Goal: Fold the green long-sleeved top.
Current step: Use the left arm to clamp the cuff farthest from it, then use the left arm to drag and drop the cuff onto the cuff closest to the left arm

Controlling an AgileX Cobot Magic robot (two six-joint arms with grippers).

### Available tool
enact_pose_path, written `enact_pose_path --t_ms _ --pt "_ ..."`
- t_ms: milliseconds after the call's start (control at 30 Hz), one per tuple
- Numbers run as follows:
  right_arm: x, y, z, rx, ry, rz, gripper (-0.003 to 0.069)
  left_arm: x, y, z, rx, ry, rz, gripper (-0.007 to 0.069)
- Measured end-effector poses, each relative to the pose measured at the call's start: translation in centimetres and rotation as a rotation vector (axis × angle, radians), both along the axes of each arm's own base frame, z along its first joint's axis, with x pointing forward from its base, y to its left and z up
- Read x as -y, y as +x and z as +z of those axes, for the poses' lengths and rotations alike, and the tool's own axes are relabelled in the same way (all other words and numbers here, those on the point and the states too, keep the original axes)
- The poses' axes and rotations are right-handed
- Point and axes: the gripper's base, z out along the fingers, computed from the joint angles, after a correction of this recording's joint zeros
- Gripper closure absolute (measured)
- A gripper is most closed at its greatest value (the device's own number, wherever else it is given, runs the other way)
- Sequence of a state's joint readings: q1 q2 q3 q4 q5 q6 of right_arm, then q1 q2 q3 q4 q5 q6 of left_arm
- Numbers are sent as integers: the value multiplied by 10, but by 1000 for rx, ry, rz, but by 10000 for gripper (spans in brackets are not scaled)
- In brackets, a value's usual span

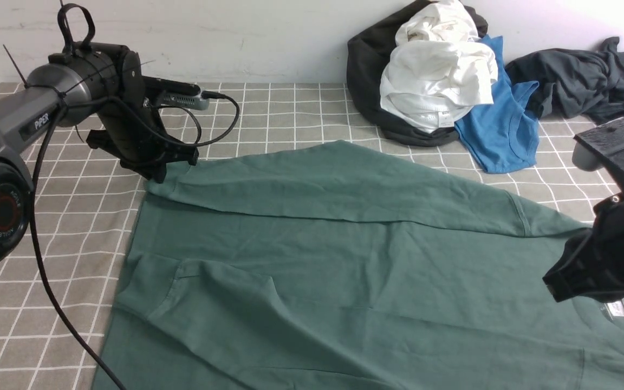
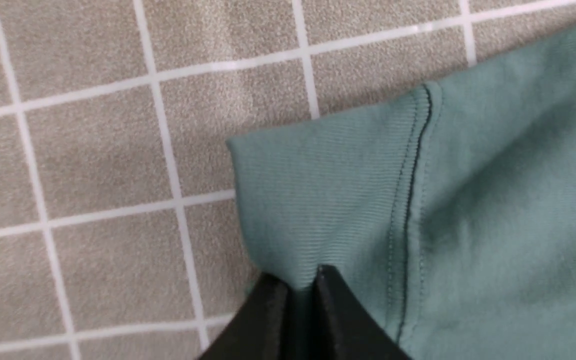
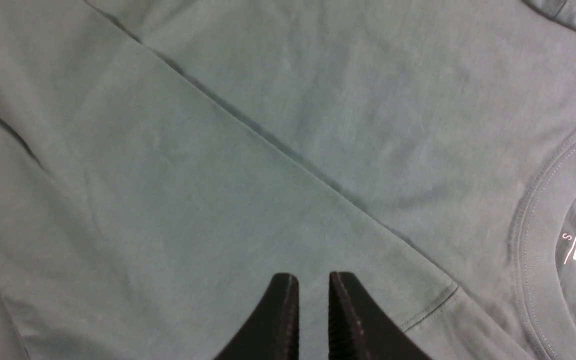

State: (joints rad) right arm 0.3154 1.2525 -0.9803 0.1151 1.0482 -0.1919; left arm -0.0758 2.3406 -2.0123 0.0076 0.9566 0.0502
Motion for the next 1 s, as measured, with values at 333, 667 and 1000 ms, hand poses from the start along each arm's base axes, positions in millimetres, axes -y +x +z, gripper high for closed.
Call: enact_pose_path --t_ms 333,667,1000 --pt "-2 -3 18 -16 20 16 573 0 -66 80 -103 -56 25 601" --pt "-28 -49 43 13 -1 244 573 0 -202 77 -184 -114 3 601" --pt "-47 -66 45 34 -35 381 573 0 -274 31 -263 -93 -51 572"
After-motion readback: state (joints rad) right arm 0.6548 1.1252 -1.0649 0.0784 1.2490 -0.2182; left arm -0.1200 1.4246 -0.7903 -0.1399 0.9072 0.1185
